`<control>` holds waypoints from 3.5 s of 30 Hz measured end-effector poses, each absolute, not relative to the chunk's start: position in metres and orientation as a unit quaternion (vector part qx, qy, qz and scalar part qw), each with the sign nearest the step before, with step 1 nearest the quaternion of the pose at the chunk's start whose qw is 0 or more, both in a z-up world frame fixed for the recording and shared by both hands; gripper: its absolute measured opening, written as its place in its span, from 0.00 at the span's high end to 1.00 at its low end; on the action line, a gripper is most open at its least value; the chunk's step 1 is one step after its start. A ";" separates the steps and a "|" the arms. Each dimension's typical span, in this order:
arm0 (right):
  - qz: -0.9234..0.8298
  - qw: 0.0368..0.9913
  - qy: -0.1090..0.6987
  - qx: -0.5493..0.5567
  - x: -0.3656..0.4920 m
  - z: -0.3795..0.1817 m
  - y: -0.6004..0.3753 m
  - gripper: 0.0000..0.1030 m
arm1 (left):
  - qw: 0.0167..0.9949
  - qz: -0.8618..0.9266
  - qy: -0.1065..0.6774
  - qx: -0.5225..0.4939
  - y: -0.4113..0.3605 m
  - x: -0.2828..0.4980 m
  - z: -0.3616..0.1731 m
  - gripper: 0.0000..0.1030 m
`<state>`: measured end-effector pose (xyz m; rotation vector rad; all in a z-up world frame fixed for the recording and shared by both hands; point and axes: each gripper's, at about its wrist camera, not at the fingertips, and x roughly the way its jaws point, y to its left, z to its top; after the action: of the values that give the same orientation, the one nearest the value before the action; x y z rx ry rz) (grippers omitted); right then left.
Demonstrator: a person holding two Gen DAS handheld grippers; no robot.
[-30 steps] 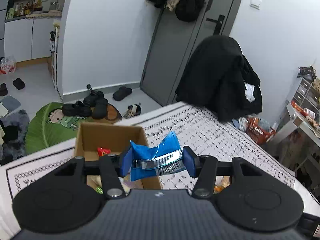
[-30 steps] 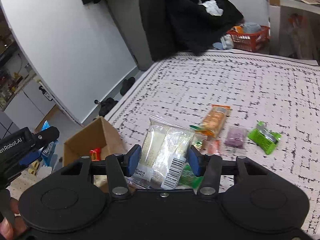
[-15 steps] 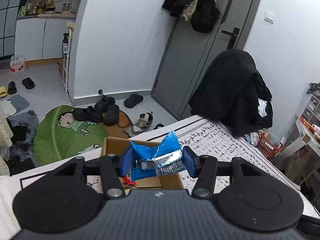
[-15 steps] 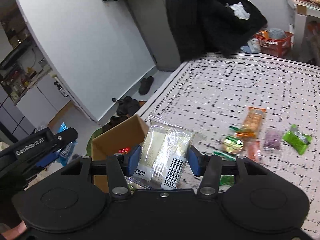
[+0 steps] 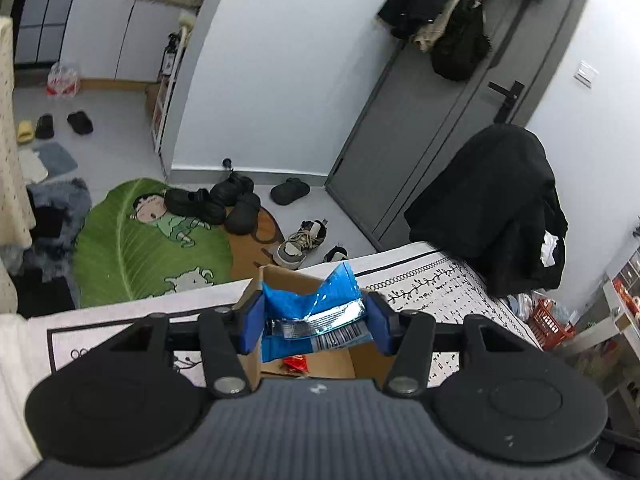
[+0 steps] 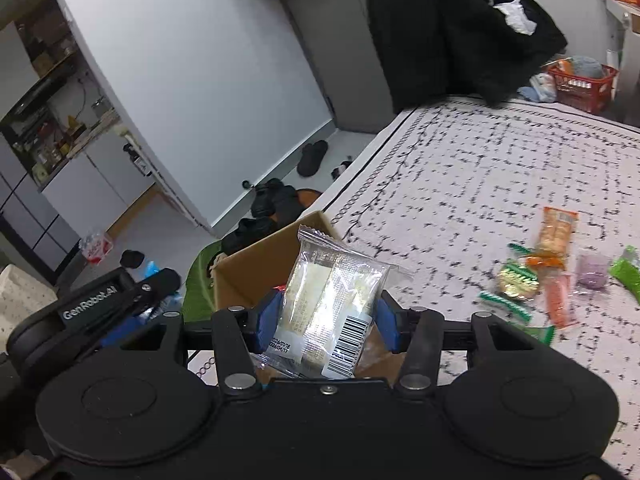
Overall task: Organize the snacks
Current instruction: 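Carry the blue candy and cheese-stick pack over the box and open both tools, then move both open tools away from the box back toward the remaining snacks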
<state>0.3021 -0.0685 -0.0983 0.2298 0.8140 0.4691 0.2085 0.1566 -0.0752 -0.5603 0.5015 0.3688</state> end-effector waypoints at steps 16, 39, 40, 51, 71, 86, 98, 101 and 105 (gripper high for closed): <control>0.221 0.874 0.419 0.106 0.326 -0.125 -0.052 0.43 | 0.893 0.161 0.281 -0.312 0.170 0.227 -0.109 0.46; 0.194 0.881 0.422 0.086 0.307 -0.115 -0.133 0.17 | 0.892 0.142 0.349 -0.249 0.129 0.232 -0.101 0.12; 0.193 0.883 0.420 0.086 0.306 -0.114 -0.137 0.15 | 0.895 0.141 0.348 -0.241 0.126 0.232 -0.099 0.12; 0.180 0.900 0.386 0.093 0.292 -0.099 -0.177 0.00 | 0.913 0.099 0.329 -0.220 0.096 0.226 -0.075 0.00; 0.168 0.911 0.364 0.101 0.276 -0.100 -0.234 0.00 | 0.941 0.081 0.272 -0.185 0.041 0.205 -0.049 0.00; 0.146 0.911 0.366 0.120 0.280 -0.113 -0.276 0.00 | 0.940 0.022 0.269 -0.207 0.008 0.202 -0.050 0.00; 0.139 0.905 0.387 0.109 0.290 -0.128 -0.299 0.00 | 0.938 0.011 0.296 -0.179 -0.029 0.211 -0.066 0.00; 0.137 0.902 0.394 0.115 0.293 -0.134 -0.305 0.00 | 0.935 0.014 0.308 -0.173 -0.034 0.214 -0.074 0.00; 0.130 0.894 0.407 0.133 0.301 -0.143 -0.312 0.00 | 0.928 0.003 0.330 -0.176 -0.040 0.221 -0.088 0.00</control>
<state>0.3005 -0.3124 -0.1430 0.2756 0.8437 0.2689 0.2210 -0.0396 -0.0878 -0.3615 0.6754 0.0053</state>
